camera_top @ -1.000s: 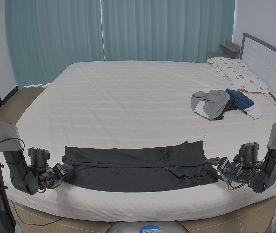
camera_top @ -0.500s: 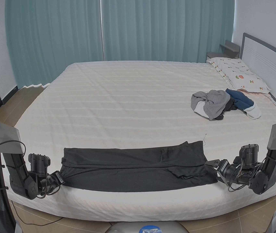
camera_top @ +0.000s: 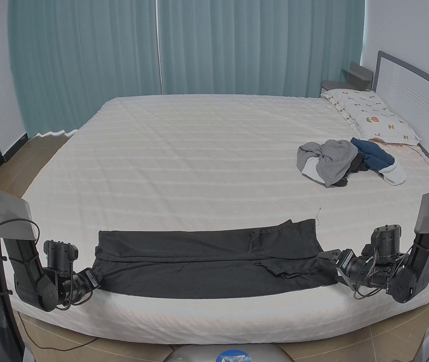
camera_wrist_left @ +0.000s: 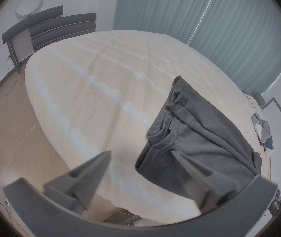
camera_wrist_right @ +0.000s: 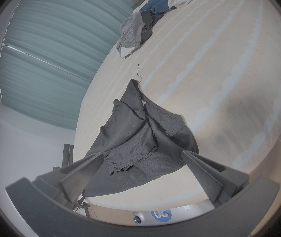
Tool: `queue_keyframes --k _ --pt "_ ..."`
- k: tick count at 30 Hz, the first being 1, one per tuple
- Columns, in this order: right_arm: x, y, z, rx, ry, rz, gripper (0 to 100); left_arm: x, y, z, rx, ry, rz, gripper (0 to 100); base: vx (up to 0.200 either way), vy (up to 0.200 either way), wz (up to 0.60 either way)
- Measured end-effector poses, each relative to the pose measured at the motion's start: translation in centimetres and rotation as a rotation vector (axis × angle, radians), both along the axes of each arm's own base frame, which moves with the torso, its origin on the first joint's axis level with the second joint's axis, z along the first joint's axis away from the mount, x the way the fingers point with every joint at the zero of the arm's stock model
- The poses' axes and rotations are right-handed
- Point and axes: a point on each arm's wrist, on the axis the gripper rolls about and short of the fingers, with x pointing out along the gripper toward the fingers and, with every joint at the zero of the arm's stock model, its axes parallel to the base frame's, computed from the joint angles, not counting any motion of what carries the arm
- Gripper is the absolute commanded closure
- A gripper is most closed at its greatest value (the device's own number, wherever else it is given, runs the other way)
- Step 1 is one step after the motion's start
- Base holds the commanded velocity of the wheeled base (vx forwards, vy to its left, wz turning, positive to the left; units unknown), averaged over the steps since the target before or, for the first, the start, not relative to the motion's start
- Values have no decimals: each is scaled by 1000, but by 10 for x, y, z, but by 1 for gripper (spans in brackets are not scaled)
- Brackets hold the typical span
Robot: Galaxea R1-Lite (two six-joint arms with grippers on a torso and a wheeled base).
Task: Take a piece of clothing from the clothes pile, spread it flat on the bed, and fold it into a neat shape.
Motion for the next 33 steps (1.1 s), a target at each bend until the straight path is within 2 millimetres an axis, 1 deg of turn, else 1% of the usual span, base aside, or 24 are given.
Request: queue_keyframes --k 3,6,13,19,23,27,33 --pt "0 0 0 -1 -1 1 0 1 1 6 -4 -20 5 0 0 0 0" --pt "1 0 0 0 -3 1 0 5 4 18 -15 -72 15 0 0 0 0" --pt "2 1 1 0 -7 2 0 25 7 41 -106 -207 63 0 0 0 0" --pt "2 3 1 1 -9 8 0 39 8 48 -155 -225 72 0 0 0 0" --pt "1 4 1 3 -8 13 0 47 7 48 -184 -239 82 0 0 0 0" --pt "1 5 1 4 -8 16 0 55 4 42 -195 -235 79 0 0 0 0" --pt "2 6 2 5 -13 17 0 61 -4 33 -212 -219 72 0 0 0 0"
